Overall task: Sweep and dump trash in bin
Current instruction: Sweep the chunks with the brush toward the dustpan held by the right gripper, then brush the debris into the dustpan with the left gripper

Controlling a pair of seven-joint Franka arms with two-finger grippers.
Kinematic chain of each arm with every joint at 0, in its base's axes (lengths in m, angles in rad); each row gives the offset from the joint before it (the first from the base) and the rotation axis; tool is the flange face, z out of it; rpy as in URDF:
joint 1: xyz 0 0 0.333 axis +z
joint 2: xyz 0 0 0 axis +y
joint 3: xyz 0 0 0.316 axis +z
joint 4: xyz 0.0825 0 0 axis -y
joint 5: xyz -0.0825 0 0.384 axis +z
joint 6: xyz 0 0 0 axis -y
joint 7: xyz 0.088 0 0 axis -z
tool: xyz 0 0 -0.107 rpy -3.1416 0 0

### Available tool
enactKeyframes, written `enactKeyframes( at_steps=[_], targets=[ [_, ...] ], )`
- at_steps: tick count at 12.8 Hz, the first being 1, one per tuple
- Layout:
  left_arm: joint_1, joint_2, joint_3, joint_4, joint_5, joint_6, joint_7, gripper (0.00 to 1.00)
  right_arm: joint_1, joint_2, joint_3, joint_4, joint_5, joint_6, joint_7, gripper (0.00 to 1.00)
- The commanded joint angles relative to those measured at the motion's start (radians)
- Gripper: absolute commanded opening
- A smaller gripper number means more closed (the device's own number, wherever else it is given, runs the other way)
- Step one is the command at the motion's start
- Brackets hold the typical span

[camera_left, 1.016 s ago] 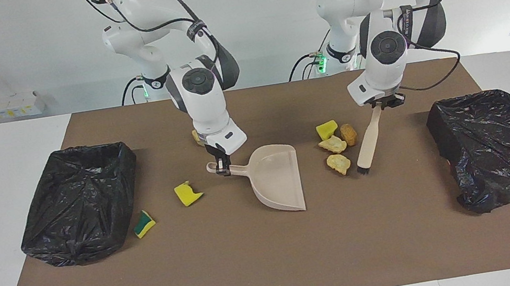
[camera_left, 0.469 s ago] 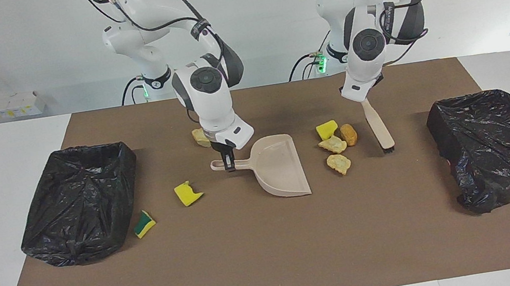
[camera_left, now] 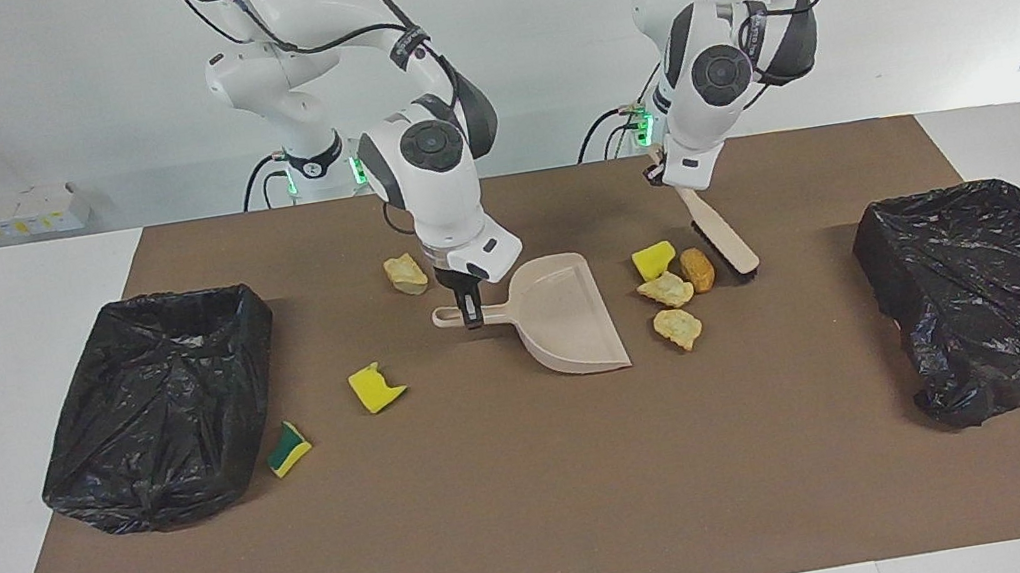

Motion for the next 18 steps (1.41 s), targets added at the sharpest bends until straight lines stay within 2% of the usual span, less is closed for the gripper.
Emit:
enactKeyframes(
  at_steps=[1, 3, 7, 11, 15, 17, 18],
  targets=[
    [-0.038, -0.028, 0.008, -0.044, -0.057, 0.114, 0.046, 0.0, 0.014, -0.026, 0.003, -0.03, -0.043, -0.004, 0.066, 0.0],
    [-0.061, 0.005, -0.001, -0.04, -0.064, 0.16, 0.051, 0.0, 0.027, -0.02, 0.003, -0.03, -0.044, 0.004, 0.076, 0.0],
    [-0.053, 0.086, -0.131, -0.006, -0.148, 0.318, 0.055, 0.0, 0.06, 0.005, 0.003, -0.018, -0.052, 0.03, 0.144, 0.0],
    [-0.053, 0.121, -0.228, 0.074, -0.189, 0.315, 0.127, 0.0, 0.084, 0.023, 0.003, -0.01, -0.055, 0.055, 0.184, 0.0],
    [-0.027, 0.19, -0.234, 0.201, -0.183, 0.248, 0.196, 0.0, 0.08, 0.023, 0.003, -0.007, -0.055, 0.052, 0.182, 0.0],
    [0.022, 0.189, -0.231, 0.226, -0.135, 0.174, 0.215, 0.0, 0.078, 0.025, 0.003, -0.009, -0.055, 0.052, 0.184, 0.0],
    [0.046, 0.186, -0.233, 0.239, -0.072, 0.142, 0.257, 0.0, 0.078, 0.025, 0.003, -0.009, -0.055, 0.052, 0.184, 0.0]
  ],
)
